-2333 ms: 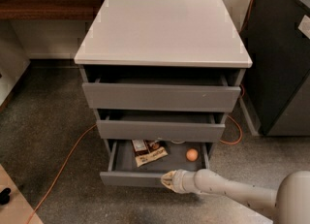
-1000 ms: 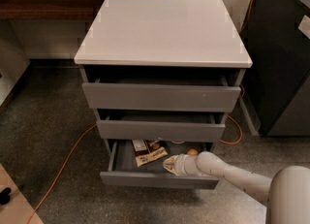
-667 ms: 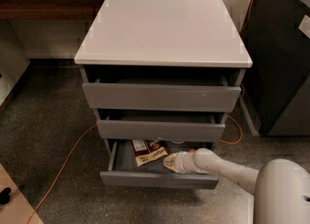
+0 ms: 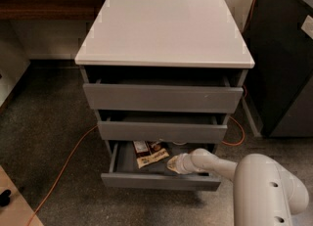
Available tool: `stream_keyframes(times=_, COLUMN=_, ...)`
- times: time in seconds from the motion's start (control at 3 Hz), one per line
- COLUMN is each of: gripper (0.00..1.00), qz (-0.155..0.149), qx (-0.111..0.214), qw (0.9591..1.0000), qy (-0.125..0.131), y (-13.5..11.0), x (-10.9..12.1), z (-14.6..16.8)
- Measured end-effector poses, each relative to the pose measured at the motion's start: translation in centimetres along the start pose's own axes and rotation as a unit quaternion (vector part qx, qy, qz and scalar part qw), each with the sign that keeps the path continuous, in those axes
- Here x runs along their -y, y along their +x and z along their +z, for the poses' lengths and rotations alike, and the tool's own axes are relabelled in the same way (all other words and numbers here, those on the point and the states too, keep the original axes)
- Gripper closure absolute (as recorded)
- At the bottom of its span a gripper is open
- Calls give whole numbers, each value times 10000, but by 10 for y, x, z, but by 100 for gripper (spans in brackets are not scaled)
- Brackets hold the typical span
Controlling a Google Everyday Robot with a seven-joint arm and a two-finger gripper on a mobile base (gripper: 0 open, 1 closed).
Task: Pick orange from bottom drawer and place on counter
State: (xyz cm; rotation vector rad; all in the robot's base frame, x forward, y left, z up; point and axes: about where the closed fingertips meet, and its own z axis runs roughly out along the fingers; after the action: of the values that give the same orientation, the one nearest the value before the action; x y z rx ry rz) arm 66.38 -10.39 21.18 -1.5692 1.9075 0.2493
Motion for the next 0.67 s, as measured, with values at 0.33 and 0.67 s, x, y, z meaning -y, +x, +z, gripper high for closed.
stream_keyframes(times=0.33, gripper=100, qz=73, qx=-158, qw=9998, qy=-47, y=16, x=-4, z=8)
stream_keyframes(times=0.67, gripper=100, qz=176, qx=-218, qw=9996, qy=-96, y=26, x=-14, z=6)
